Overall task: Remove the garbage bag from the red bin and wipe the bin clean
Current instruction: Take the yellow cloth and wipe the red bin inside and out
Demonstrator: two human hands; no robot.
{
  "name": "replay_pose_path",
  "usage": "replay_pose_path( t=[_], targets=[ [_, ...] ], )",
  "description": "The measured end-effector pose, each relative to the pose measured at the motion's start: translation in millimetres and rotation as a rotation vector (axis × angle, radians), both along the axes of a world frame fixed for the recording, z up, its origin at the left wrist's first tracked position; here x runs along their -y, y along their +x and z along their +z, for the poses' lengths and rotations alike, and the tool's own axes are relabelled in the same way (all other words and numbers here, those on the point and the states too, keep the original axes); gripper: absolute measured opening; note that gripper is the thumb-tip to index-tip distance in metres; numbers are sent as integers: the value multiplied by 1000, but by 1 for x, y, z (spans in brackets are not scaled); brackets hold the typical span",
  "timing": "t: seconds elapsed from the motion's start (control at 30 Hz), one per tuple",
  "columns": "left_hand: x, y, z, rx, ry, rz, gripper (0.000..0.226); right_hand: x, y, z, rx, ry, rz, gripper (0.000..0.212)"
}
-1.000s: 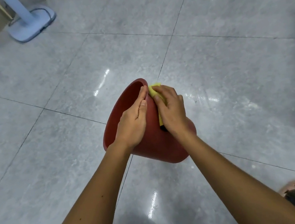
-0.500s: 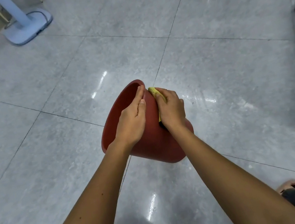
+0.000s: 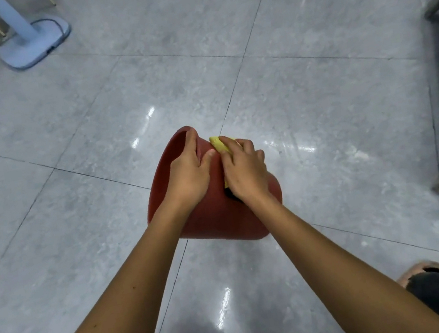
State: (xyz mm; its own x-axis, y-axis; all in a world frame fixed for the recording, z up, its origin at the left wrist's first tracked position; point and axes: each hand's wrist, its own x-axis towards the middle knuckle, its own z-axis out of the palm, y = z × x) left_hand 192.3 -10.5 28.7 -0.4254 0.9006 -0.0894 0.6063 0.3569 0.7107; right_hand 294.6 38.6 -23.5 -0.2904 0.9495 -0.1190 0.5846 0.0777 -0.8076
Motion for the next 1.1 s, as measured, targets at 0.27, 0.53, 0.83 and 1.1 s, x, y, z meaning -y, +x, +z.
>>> replay_pose_path(
  t=[0.27,0.53,0.83,1.1],
  targets=[
    [109,-14,-5,-135,157,-15,68,-12,31,-50,204,-215,-198,41],
    [76,-25,-13,-294,238,-53,57,8,-6,-17,131,-27,17,37],
    [40,-18,-13,-78,182,-153,57,1,48,-51,236,-178,-204,40],
    [10,-2,0,8,106,-175,57,19,0,-5,31,189,-78,41]
  ],
)
